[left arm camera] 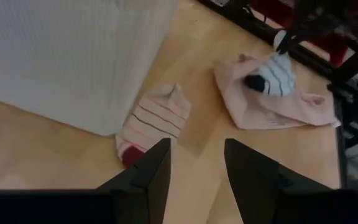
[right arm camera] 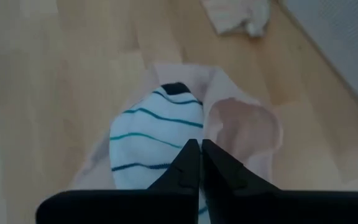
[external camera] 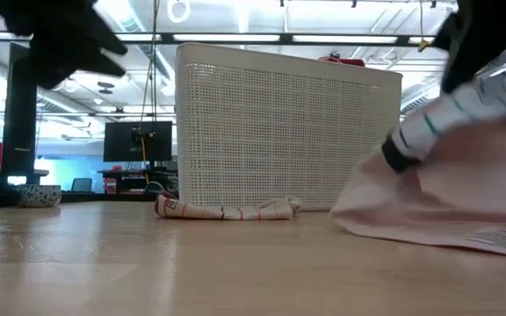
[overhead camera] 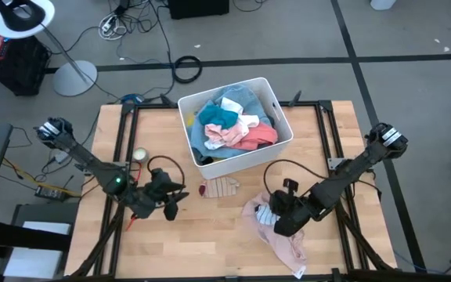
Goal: Sort clothes
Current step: Put the white striped sock into the white bin
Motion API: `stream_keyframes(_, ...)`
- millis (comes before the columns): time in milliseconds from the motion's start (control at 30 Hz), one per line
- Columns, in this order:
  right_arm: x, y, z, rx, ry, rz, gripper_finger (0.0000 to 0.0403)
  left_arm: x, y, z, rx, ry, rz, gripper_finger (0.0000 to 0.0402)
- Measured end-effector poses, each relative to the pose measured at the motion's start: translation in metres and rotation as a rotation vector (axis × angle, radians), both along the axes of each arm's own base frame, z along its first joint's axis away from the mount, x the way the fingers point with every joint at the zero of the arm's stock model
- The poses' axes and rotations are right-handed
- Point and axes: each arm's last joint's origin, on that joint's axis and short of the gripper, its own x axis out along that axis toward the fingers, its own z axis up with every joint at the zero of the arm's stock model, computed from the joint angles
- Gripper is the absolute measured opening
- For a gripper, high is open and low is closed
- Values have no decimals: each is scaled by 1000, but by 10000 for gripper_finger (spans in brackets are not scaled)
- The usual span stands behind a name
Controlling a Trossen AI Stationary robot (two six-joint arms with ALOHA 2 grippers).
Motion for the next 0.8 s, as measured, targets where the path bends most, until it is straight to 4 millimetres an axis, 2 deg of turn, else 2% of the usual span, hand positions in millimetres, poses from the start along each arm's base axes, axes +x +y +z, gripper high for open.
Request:
stream_keyframes(100, 1, 0, 14, -6, -24, -4, 6, -4, -2, -17, -37, -45, -4, 157)
stream_keyframes(300, 4, 3, 12, 12, -21, -3, 28, -8, -2, -37, -92, -112, -15, 157)
stream_keyframes(633, -1, 0, 8, 16, 44, -51, 108, -9, -3, -38, -106, -122, -29, 157)
stream_keyframes(800, -7, 0, 2, 55, 101, -89, 132, -9, -5, -38, -109, -124, -35, 157)
